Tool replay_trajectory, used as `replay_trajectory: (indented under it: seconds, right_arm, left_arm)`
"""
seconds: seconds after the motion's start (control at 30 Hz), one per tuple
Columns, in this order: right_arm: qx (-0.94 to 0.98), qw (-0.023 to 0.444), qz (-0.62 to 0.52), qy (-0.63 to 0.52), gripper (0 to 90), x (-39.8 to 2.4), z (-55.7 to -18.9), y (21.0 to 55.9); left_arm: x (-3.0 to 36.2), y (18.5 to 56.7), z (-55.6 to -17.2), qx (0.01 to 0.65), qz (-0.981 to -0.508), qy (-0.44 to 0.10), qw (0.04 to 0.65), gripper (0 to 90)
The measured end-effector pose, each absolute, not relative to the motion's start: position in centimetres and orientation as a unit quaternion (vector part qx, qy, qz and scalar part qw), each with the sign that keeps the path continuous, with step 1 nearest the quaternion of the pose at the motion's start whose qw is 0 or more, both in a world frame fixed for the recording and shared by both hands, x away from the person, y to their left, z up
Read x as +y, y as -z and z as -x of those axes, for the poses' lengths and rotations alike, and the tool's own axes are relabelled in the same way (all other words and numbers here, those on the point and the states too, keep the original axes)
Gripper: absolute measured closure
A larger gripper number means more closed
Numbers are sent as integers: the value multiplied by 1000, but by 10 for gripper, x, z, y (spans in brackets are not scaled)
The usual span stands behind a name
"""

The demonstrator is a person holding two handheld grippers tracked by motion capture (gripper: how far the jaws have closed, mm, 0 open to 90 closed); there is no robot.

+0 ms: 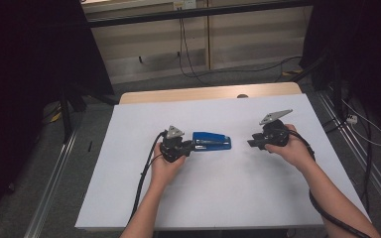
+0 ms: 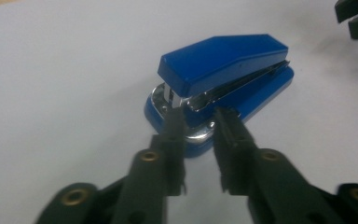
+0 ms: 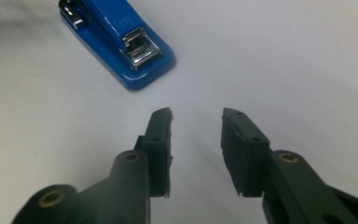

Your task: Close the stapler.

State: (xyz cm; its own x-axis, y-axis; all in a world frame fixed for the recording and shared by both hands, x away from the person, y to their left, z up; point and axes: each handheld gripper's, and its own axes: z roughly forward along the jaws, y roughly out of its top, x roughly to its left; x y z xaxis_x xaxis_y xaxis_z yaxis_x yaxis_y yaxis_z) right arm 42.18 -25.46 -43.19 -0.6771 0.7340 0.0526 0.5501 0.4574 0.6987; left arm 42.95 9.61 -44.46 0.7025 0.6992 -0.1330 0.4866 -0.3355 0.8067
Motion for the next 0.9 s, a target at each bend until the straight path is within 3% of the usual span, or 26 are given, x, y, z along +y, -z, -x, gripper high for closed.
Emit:
replay_trajectory:
  seconds: [0.07, 0.47, 0.9]
  right_arm:
    - [844, 131, -378, -357, 562, -253, -418, 433]
    - [834, 135, -380, -378, 405, -259, -387, 433]
    - [830, 145, -388, -373, 319, -274, -356, 439]
  left_arm:
    - [100, 440, -426, 370, -806, -123, 446, 586]
    - [117, 428, -406, 353, -809, -106, 458, 350]
    - [131, 427, -394, 350, -810, -104, 459, 216]
